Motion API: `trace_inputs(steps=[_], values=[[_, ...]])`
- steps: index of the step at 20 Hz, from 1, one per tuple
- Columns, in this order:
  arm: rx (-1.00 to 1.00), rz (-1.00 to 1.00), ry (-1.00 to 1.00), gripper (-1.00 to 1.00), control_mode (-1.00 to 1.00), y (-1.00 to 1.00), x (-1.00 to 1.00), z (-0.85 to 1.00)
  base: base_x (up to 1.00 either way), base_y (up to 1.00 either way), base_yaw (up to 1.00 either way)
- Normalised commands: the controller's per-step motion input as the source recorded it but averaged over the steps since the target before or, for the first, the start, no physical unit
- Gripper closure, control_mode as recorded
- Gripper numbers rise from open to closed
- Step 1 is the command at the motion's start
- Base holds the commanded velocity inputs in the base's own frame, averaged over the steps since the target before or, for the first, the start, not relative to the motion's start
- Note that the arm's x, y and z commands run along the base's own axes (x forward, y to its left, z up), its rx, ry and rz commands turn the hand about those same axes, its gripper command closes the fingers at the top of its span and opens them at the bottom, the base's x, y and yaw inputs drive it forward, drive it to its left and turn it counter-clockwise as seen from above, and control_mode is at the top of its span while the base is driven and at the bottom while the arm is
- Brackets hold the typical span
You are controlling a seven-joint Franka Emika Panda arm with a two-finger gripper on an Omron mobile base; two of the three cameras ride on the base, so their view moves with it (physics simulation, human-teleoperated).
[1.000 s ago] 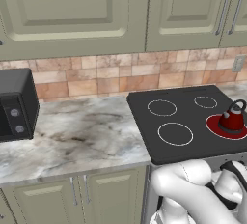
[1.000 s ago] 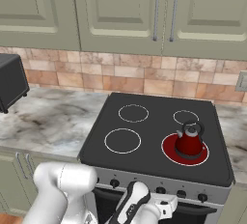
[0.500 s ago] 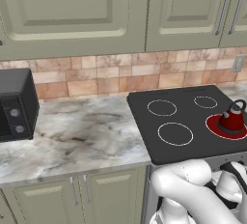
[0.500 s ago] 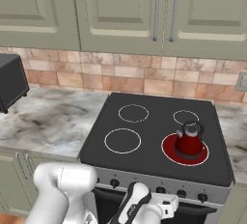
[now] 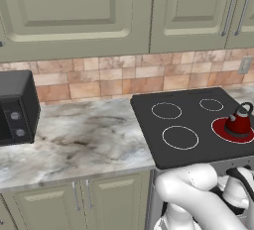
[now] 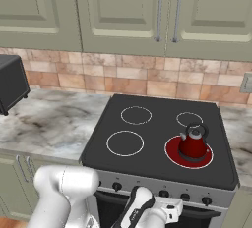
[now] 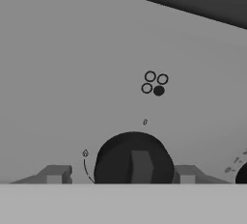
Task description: The kettle is done boiling. Turn off the stove, then wait for 300 timesteps before moving the kettle to the dining table.
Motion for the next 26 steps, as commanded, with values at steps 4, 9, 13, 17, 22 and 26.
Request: trace_inputs(steps=[4, 9, 13, 17, 22, 26], values=[[0.00, 0.00, 0.00, 1.00, -1.00, 0.00, 0.01, 0.00, 0.00, 0.00, 0.00], [0.02, 0.00, 0.00, 1.00, -1.00, 0.00, 0.00, 0.01, 0.00, 0.00, 0.00], [0.02, 0.00, 0.00, 1.00, -1.00, 0.00, 0.00, 0.01, 0.00, 0.00, 0.00], [0.05, 0.00, 0.00, 1.00, -1.00, -0.03, 0.00, 0.00, 0.00, 0.00, 0.00], [0.17, -0.01, 0.00, 1.00, -1.00, -0.06, 0.00, 0.00, 0.00, 0.00, 0.00], [0.18, -0.02, 0.01, 1.00, -1.00, 0.00, 0.00, -0.04, 0.00, 0.00, 0.00]])
